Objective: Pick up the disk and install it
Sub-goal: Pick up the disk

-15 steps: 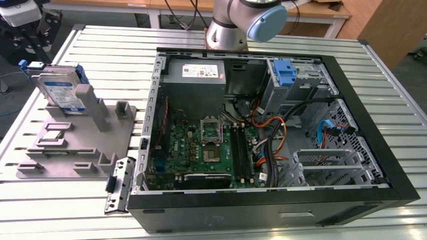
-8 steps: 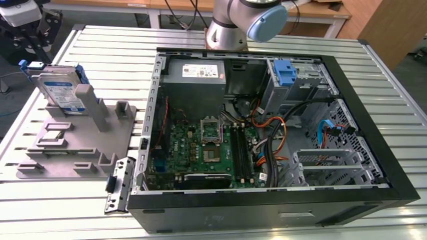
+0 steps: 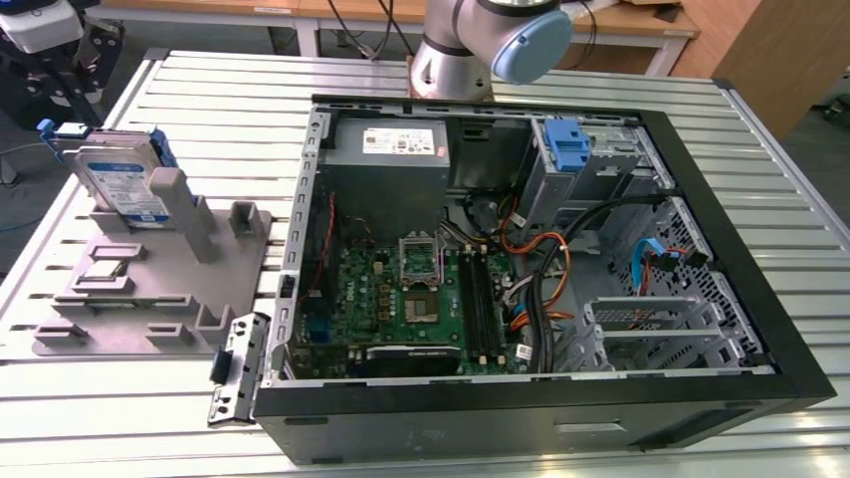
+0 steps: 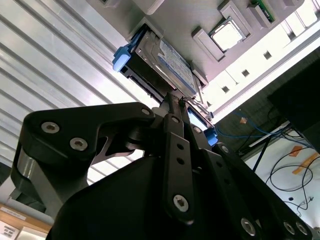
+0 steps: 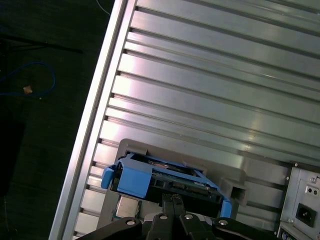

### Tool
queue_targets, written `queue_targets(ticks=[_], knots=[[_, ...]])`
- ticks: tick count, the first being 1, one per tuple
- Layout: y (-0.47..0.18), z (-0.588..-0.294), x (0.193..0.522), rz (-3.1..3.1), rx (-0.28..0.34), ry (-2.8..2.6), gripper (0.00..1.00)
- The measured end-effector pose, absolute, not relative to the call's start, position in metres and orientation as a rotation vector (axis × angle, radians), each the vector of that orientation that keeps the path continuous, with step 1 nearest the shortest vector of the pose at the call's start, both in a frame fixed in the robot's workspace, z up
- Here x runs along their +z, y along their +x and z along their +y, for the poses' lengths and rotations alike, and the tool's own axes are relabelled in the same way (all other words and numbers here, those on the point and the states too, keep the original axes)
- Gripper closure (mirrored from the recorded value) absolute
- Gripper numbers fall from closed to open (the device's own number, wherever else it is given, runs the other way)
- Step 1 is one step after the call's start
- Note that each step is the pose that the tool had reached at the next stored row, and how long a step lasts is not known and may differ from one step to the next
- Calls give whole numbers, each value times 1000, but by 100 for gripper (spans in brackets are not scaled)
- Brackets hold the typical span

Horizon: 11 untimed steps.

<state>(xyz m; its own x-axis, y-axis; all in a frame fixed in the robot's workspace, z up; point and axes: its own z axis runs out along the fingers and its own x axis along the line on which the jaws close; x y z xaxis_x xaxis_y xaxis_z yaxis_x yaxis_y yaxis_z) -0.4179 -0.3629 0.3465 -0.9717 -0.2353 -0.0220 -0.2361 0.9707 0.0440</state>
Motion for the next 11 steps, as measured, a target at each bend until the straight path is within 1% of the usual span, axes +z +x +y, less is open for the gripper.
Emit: queue_targets(ticks=[11], knots=[[-418, -363, 347, 3097, 73, -418, 90]])
